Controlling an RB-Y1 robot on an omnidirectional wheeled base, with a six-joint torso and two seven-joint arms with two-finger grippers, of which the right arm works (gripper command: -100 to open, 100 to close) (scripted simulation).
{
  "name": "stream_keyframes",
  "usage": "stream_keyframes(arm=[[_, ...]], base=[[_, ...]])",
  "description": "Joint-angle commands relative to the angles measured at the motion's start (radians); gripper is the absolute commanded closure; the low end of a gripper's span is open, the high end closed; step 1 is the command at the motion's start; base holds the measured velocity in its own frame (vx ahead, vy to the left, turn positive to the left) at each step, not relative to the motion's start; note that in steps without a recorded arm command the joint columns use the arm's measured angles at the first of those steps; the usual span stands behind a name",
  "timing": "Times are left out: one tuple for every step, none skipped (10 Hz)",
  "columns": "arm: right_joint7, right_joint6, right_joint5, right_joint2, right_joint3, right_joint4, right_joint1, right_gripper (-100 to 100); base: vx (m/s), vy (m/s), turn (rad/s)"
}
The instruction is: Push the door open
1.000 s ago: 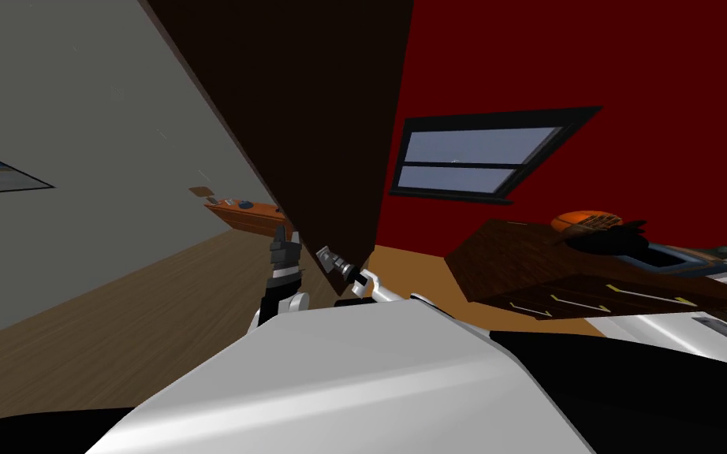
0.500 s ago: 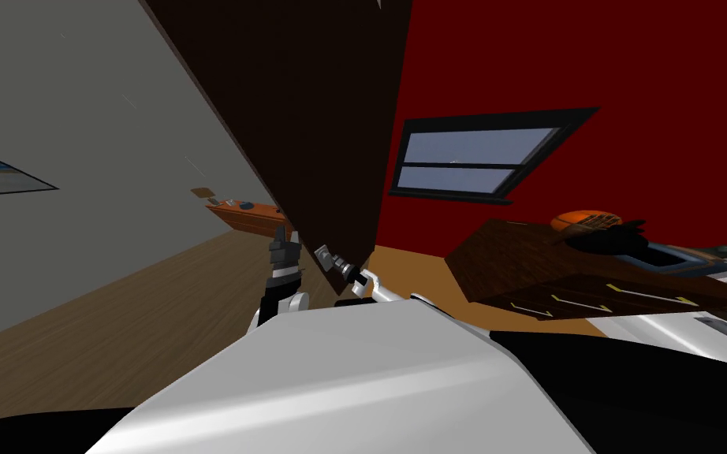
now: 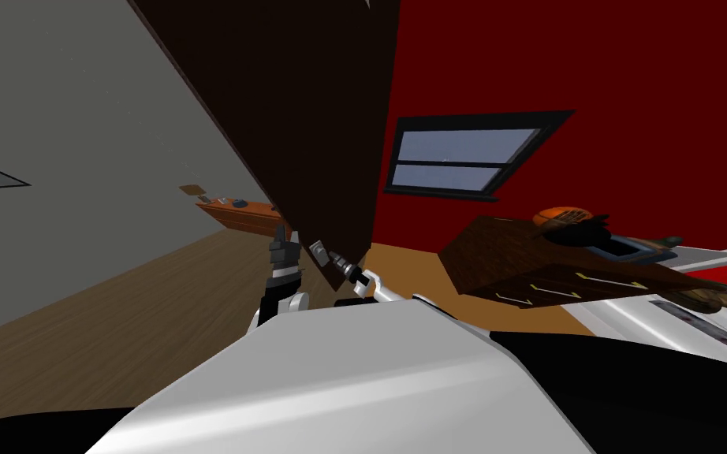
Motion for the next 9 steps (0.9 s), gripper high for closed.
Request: stream_keyframes(arm=[[-0.001, -0.005, -0.002, 0.004, -0.001, -0.007, 0.007, -100], [-0.001, -0.001, -0.002, -0.001, 0.0, -0.009, 0.005, -100], [0.001, -0.001, -0.001, -0.01, -0.006, -0.006, 0.003, -100], [0.001, -0.001, -0.001, -0.011, -0.007, -0.004, 0.002, -100], [0.003, -0.001, -0.001, -0.011, -0.012, -0.001, 0.0, -100], [0.005, -0.001, 0.0, -0.007, -0.016, 0.003, -0.002, -100], [0.007, -0.001, 0.0, 0.001, -0.02, 0.006, -0.004, -100], [0.009, -0.001, 0.0, 0.011, -0.023, 0.009, -0.005, -100], [0.008, -0.001, 0.0, 0.006, -0.021, 0.008, -0.005, -100]], base=[[-0.191, -0.141, -0.057], [-0.077, -0.062, -0.005], [0.034, 0.066, 0.036], [0.082, 0.138, 0.015], [0.143, 0.178, 0.019], [0.166, 0.21, 0.032], [0.155, 0.225, 0.023], [0.14, 0.191, 0.017], [0.064, 0.081, -0.003]])
